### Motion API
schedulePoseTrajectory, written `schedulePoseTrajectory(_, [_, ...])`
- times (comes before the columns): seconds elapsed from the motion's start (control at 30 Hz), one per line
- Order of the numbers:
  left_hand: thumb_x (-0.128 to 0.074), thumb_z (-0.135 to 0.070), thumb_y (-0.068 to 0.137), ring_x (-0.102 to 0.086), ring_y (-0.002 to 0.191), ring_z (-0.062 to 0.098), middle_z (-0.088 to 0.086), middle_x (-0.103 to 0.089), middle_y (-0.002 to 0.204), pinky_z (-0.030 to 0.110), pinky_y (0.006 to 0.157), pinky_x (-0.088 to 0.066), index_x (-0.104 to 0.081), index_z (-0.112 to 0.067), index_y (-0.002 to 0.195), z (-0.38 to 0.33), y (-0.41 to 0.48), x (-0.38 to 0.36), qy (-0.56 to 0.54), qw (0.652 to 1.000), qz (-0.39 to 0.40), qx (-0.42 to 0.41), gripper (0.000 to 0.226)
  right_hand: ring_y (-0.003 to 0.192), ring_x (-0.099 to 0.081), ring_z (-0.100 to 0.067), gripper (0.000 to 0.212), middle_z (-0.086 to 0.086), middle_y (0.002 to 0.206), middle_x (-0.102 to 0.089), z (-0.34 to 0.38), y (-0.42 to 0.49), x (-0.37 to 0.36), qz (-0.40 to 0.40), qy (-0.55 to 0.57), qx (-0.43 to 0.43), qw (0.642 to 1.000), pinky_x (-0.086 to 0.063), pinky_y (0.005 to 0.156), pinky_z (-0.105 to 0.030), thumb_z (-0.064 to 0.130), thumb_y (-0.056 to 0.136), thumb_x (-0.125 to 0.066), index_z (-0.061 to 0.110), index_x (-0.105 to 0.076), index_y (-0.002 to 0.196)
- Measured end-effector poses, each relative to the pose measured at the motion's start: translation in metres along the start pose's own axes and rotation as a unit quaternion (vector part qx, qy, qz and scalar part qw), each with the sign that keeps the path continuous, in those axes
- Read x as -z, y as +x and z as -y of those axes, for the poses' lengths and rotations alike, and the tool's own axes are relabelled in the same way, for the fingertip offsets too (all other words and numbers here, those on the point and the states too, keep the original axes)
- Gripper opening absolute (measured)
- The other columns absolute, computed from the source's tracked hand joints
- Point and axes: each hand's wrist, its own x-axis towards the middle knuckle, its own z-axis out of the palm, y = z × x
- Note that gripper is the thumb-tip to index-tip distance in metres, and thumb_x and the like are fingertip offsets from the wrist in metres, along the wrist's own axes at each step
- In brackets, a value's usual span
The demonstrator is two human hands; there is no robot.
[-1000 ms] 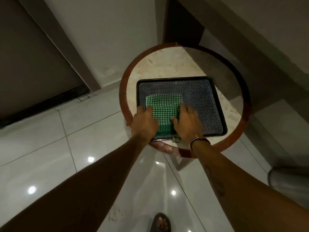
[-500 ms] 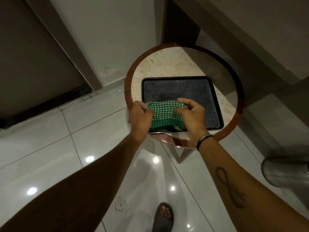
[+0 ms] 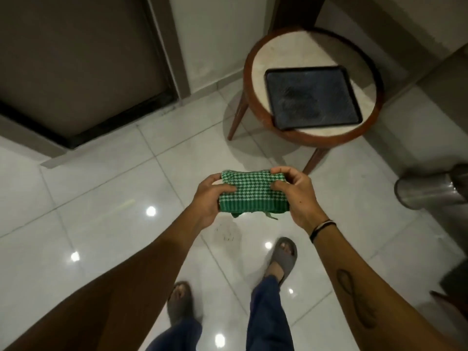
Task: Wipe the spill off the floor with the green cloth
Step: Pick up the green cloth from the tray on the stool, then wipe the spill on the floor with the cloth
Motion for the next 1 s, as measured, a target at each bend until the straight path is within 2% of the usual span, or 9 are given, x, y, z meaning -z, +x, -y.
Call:
schedulePoseTrajectory(0.1, [-0.082,0.008,0.091,-0.079,0.118,0.034,0.014,-0.082,0.13,0.047,0.093,-0.067,-0.065,-0.012,0.146,0.02,-0.037,0.055,0.059,0.998,0.002,-0.009,0.061,0.096,-0.076,-0.023,0.039,-0.01,0.109,-0.08,-0.028,-0.052,-0.032,-0.004,-0.006,-0.019,1.0,-0.065,0.079,-0.033,-0.019,0.09,-0.066,0.016,-0.078,0.101])
schedulePoseTrajectory(0.23, [-0.082,0.008,0.091,-0.083,0.11,0.029,0.005,-0.086,0.119,0.036,0.074,-0.069,-0.067,-0.014,0.146,0.041,-0.06,0.118,0.072,0.997,-0.013,-0.012,0.062,0.099,-0.077,-0.025,0.03,-0.012,0.113,-0.08,-0.071,-0.093,-0.064,0.003,0.014,-0.078,0.997,-0.065,0.086,-0.045,-0.012,0.094,-0.073,0.014,-0.078,0.107])
schedulePoseTrajectory(0.33, [-0.078,0.011,0.094,-0.08,0.118,0.034,0.009,-0.084,0.128,0.045,0.088,-0.069,-0.064,-0.017,0.151,0.076,-0.063,0.151,0.061,0.998,-0.03,0.007,0.065,0.091,-0.079,-0.02,0.024,-0.006,0.103,-0.084,-0.108,-0.107,-0.077,-0.002,0.049,-0.117,0.992,-0.067,0.077,-0.037,-0.001,0.095,-0.079,0.014,-0.078,0.114])
schedulePoseTrajectory(0.43, [-0.075,0.012,0.095,-0.079,0.121,0.036,0.01,-0.083,0.13,0.046,0.09,-0.069,-0.063,-0.018,0.153,0.131,-0.058,0.173,0.07,0.997,-0.031,0.02,0.067,0.092,-0.078,-0.025,0.039,-0.018,0.119,-0.081,-0.166,-0.116,-0.083,-0.018,0.071,-0.153,0.986,-0.067,0.071,-0.032,-0.007,0.096,-0.076,0.006,-0.072,0.133])
schedulePoseTrajectory(0.53, [-0.073,0.015,0.096,-0.078,0.123,0.039,0.015,-0.081,0.134,0.05,0.094,-0.068,-0.06,-0.016,0.157,0.192,-0.048,0.194,0.09,0.995,-0.039,0.025,0.07,0.109,-0.077,-0.036,0.055,-0.025,0.129,-0.077,-0.239,-0.122,-0.083,-0.016,0.087,-0.192,0.977,-0.065,0.085,-0.04,-0.016,0.093,-0.071,0.008,-0.068,0.142])
schedulePoseTrajectory(0.63, [-0.069,0.016,0.097,-0.077,0.125,0.038,0.014,-0.081,0.133,0.054,0.104,-0.064,-0.065,-0.015,0.151,0.25,-0.041,0.211,0.136,0.99,-0.029,0.016,0.063,0.102,-0.082,-0.032,0.06,-0.02,0.12,-0.082,-0.302,-0.132,-0.077,-0.014,0.065,-0.226,0.972,-0.068,0.082,-0.038,-0.014,0.091,-0.075,0.013,-0.069,0.144])
schedulePoseTrajectory(0.8, [-0.06,0.02,0.096,-0.083,0.105,0.017,0.003,-0.086,0.119,0.03,0.079,-0.067,-0.078,-0.03,0.126,0.322,-0.039,0.226,0.169,0.985,0.016,0.008,0.061,0.106,-0.082,-0.04,0.061,-0.021,0.116,-0.083,-0.381,-0.151,-0.058,-0.022,0.058,-0.299,0.952,-0.07,0.088,-0.044,-0.009,0.09,-0.079,0.013,-0.066,0.145])
schedulePoseTrajectory(0.93, [-0.062,0.009,0.088,-0.083,0.105,0.013,0.003,-0.085,0.12,0.03,0.084,-0.066,-0.083,-0.039,0.121,0.346,-0.033,0.224,0.18,0.981,0.067,0.014,0.062,0.101,-0.079,-0.031,0.043,-0.02,0.123,-0.081,-0.41,-0.152,-0.049,-0.037,0.05,-0.362,0.93,-0.067,0.087,-0.044,0.024,0.098,-0.084,0.002,-0.073,0.132])
schedulePoseTrajectory(1.0, [-0.067,-0.001,0.083,-0.083,0.105,0.014,0.002,-0.085,0.121,0.032,0.085,-0.068,-0.083,-0.039,0.122,0.349,-0.025,0.221,0.191,0.975,0.107,0.022,0.058,0.098,-0.076,-0.031,0.038,-0.019,0.119,-0.081,-0.419,-0.145,-0.043,-0.036,0.047,-0.365,0.929,-0.064,0.087,-0.044,0.026,0.1,-0.081,-0.001,-0.075,0.127])
